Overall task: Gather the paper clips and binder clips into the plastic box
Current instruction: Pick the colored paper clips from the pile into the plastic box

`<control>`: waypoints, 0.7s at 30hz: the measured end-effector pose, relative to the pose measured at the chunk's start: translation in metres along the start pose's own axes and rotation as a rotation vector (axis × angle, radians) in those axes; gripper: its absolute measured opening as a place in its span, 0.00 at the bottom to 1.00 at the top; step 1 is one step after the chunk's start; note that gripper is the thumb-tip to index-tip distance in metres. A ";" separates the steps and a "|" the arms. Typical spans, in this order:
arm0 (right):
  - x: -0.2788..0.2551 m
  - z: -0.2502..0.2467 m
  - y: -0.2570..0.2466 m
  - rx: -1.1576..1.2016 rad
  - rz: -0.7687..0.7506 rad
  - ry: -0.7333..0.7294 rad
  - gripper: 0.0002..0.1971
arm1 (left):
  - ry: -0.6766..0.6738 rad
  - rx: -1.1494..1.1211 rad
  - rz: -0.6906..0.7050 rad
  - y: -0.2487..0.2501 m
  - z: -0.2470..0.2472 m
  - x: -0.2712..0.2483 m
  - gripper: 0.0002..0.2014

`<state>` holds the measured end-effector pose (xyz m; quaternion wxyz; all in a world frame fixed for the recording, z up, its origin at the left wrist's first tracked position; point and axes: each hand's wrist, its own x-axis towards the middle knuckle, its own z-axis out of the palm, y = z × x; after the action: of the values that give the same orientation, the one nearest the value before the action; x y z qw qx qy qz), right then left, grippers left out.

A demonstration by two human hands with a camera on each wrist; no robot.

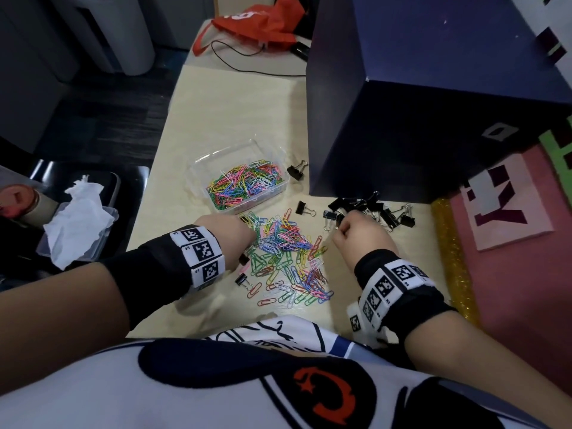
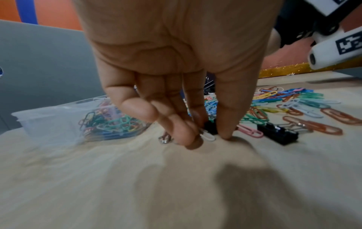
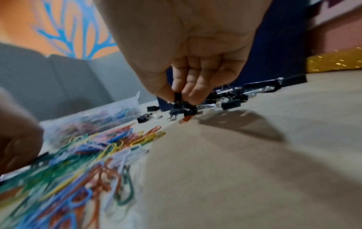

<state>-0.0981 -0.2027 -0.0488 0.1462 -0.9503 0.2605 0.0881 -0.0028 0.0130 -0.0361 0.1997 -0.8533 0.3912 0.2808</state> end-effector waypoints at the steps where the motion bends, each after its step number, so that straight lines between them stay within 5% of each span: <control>1: -0.001 -0.002 0.001 0.040 0.047 0.039 0.10 | -0.001 0.006 0.008 0.000 0.000 0.000 0.11; 4: 0.000 -0.006 0.002 0.007 0.097 0.018 0.12 | -0.009 0.021 0.038 -0.002 -0.002 0.001 0.12; 8: 0.006 -0.003 0.000 -0.171 0.087 -0.289 0.17 | 0.009 0.023 0.081 -0.008 -0.011 0.002 0.14; 13: -0.012 0.015 -0.006 -0.269 -0.131 -0.128 0.15 | 0.095 0.048 0.086 -0.017 -0.019 0.004 0.14; 21: -0.012 0.018 -0.012 -0.281 -0.207 -0.144 0.13 | 0.240 -0.165 0.013 -0.025 -0.028 0.006 0.10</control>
<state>-0.1035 -0.1818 -0.0605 0.0388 -0.9743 0.1353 0.1757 0.0286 0.0091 -0.0161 0.0789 -0.8918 0.3935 0.2090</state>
